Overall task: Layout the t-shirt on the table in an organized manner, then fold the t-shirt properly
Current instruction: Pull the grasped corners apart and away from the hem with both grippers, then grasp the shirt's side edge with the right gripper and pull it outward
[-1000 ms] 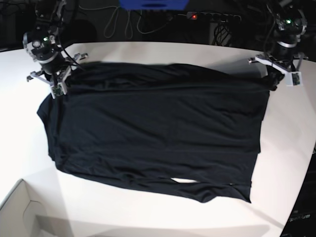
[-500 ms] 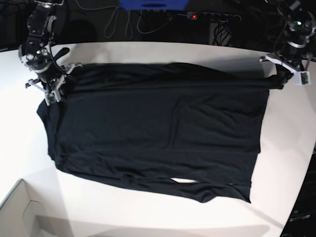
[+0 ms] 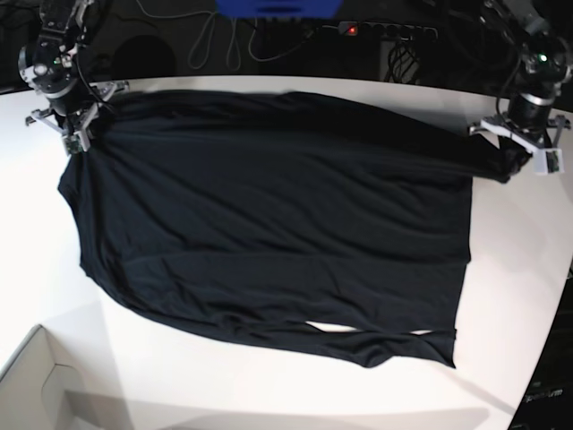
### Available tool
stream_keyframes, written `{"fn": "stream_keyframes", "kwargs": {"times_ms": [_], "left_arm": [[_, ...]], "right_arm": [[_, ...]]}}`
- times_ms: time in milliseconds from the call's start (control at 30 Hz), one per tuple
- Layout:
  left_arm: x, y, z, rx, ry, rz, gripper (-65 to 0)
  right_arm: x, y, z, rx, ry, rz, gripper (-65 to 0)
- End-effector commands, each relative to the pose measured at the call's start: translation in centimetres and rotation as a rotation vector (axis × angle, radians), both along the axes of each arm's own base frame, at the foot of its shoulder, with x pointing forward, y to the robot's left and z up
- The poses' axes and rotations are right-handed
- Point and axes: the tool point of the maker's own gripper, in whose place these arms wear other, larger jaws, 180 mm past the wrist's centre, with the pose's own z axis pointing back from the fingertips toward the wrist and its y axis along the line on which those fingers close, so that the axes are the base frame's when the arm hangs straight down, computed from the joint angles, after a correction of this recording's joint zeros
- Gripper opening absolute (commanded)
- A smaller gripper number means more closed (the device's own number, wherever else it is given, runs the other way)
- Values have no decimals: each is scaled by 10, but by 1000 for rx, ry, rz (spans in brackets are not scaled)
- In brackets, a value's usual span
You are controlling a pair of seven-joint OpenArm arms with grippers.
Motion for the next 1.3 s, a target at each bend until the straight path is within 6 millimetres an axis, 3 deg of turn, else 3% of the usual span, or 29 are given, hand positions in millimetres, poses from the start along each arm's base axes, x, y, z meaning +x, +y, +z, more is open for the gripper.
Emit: {"fn": "stream_keyframes", "kwargs": {"times_ms": [0, 233, 400, 567, 800, 933, 1067, 1267], "left_arm": [[7, 5, 16, 25, -57, 3, -648], [18, 3, 23, 19, -89, 5, -648], [7, 3, 3, -2, -29, 1, -648], [-1, 5, -17, -36, 16, 15, -646], [-7, 15, -16, -2, 38, 6, -640], [-18, 23, -25, 12, 101, -2, -537], [-21, 29, -23, 31, 136, -6, -414], [-19, 47, 14, 109, 62, 42, -405]], "right_arm": [[0, -8, 5, -40, 8, 3, -650], [13, -7, 28, -75, -52, 25, -650], [15, -15, 45, -105, -89, 5, -650], [15, -12, 45, -95, -97, 0, -650], [21, -6, 46, -79, -114, -6, -650], [31, -6, 51, -76, -139, -8, -650], [55, -7, 67, -79, -207, -9, -650], [118, -1, 101, -44, -342, 21, -650]]}}
